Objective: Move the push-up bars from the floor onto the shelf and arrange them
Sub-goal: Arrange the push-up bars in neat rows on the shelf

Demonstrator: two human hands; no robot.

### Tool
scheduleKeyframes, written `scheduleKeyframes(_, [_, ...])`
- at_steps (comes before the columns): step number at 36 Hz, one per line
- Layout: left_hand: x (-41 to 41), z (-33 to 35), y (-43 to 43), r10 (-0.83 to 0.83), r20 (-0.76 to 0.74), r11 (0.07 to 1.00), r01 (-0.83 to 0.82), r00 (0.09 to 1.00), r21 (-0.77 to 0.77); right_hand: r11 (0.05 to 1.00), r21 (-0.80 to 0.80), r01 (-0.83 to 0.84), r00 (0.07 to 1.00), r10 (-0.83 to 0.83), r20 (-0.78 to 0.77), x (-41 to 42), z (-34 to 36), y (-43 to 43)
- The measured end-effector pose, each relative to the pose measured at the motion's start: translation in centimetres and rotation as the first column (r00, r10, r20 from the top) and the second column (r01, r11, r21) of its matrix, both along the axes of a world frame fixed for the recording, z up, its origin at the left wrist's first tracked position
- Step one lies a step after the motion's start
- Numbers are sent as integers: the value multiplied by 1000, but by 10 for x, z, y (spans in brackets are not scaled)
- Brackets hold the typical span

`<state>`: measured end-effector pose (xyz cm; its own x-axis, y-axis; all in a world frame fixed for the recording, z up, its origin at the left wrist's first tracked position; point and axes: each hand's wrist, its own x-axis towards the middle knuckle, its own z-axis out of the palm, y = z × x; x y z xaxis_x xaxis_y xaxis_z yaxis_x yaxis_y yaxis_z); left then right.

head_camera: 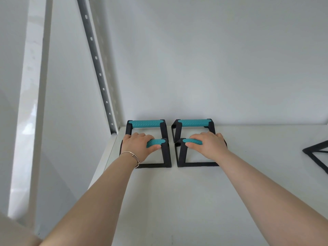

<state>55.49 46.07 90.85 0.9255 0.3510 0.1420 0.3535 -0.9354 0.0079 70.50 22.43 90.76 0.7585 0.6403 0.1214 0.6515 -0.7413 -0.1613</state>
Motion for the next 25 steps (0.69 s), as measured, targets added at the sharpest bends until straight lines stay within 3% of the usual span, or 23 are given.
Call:
scheduleKeyframes(13, [2,1,0,5,-22,1000,-6,1000,-23,999,-40,-10,1000,10,-1,-2,3,-1])
scheduleKeyframes(16, [6,6,7,30,19,985,-26,999,-169,995,-99,-16,999,12,-39,0,10,-1])
scheduleKeyframes(18, [11,14,15,90,178,970,-46,980,-238,1000,2,23,999,-23,-40,5,18,2])
scheduleKeyframes(20, [17,24,23,184,318,965,-110,930,-239,968,243,68,998,-68,-6,17,31,11])
scheduleKeyframes(22, [28,30,34,276,348,932,-162,896,-324,918,385,93,996,-84,-39,32,44,22])
scheduleKeyframes(25, [47,31,57,346,235,853,-201,908,-482,961,261,93,994,-77,-72,57,50,41])
